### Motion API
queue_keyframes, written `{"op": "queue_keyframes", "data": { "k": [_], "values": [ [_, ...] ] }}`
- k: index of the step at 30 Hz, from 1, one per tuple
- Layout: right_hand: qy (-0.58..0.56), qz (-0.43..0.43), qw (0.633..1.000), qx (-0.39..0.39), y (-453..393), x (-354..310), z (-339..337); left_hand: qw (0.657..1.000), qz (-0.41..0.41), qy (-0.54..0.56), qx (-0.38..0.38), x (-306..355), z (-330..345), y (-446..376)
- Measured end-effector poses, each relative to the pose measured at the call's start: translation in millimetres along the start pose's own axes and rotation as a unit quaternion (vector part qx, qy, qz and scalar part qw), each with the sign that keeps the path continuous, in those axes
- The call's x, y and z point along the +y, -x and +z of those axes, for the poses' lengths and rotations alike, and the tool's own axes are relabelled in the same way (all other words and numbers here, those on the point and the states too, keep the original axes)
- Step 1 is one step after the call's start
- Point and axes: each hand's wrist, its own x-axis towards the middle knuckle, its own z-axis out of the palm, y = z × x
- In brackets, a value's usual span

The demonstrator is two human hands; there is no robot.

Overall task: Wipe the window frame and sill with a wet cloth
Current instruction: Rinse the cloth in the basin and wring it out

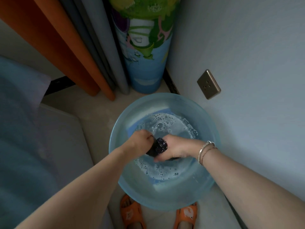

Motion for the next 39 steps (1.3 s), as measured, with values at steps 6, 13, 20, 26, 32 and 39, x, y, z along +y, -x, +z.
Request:
{"op": "queue_keyframes", "data": {
  "k": [6,13,20,26,32,39],
  "values": [
    [0.163,-0.033,0.981,0.098,-7,-7,2,0.983,-0.167,0.068,-0.027,-2,-2,-5],
    [-0.416,0.034,0.905,0.077,12,34,3,0.936,-0.017,0.346,0.059,-9,0,16],
    [-0.455,0.150,0.850,0.216,11,30,10,0.906,0.096,0.410,0.041,21,-1,54],
    [-0.549,0.190,0.814,0.016,39,16,2,0.913,0.164,0.372,0.041,43,-11,69],
    [-0.688,0.040,0.725,-0.018,30,3,0,0.920,0.138,0.362,0.059,36,-7,68],
    [-0.563,0.032,0.826,-0.011,33,9,-2,0.929,0.097,0.329,0.135,12,-13,58]
  ]
}}
